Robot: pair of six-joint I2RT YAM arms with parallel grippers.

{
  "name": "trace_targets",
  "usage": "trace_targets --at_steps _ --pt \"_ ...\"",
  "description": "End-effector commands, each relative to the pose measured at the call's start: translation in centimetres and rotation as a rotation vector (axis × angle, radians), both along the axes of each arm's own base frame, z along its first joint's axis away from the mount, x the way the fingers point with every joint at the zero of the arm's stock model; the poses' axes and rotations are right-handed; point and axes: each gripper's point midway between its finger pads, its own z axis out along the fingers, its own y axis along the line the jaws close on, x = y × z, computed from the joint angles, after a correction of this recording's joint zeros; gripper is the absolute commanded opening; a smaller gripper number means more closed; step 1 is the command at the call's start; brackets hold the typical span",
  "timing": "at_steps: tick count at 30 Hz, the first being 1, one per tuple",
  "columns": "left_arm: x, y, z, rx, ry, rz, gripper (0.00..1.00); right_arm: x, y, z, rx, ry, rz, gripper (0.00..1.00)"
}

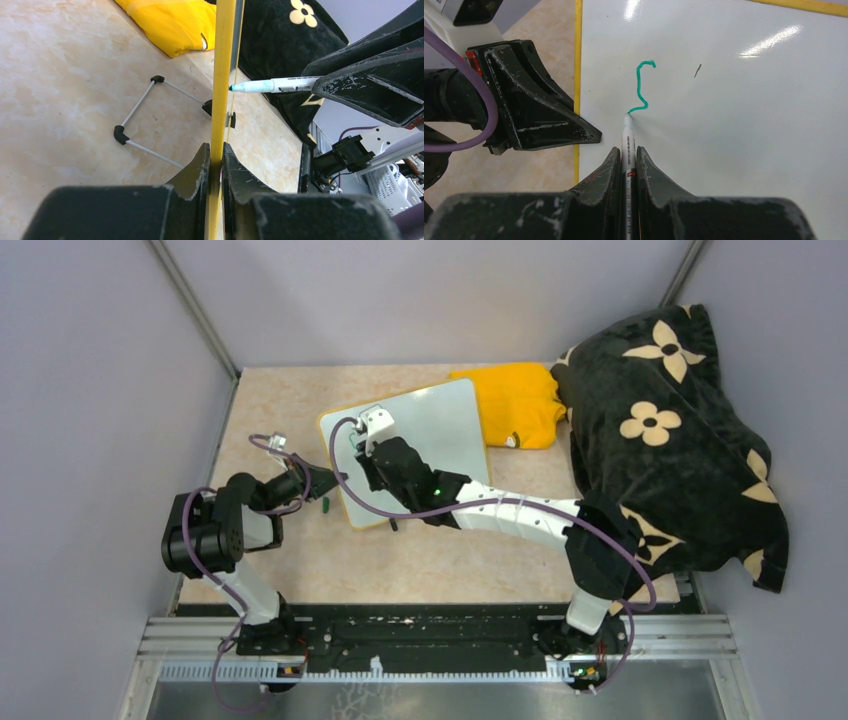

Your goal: Write a sentence on the whiteboard

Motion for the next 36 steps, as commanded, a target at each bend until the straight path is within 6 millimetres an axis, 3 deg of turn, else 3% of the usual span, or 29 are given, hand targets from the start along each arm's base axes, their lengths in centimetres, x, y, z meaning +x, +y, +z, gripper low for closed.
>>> trace_targets --at_steps 1,11,21,26,36 --pt "0.1 -0.1 2.8 0.028 -0.198 0.0 0.0 -0.5 1.4 2.5 0.072 -0.024 0.042 0.0" --pt "0.1 -0.1 2.8 0.029 -0.199 -0.001 0.0 -0.8 2.6 3.1 0.103 -0.015 0.067 0.0" --pt "0.1 -0.1 2.8 0.03 -0.197 -0.001 0.0 -2.0 -1.5 6.5 0.159 -0.061 0.031 0.0" --pt "0.0 -0.2 2.7 0.034 -0.197 -0.003 0.0 -1.1 -3.6 6.8 0.156 -0.087 -0.003 0.0" --pt "0.0 -0.2 2.7 0.036 -0.199 -0.007 0.0 -0.1 -2.6 7.2 0.123 -0.152 0.029 0.0"
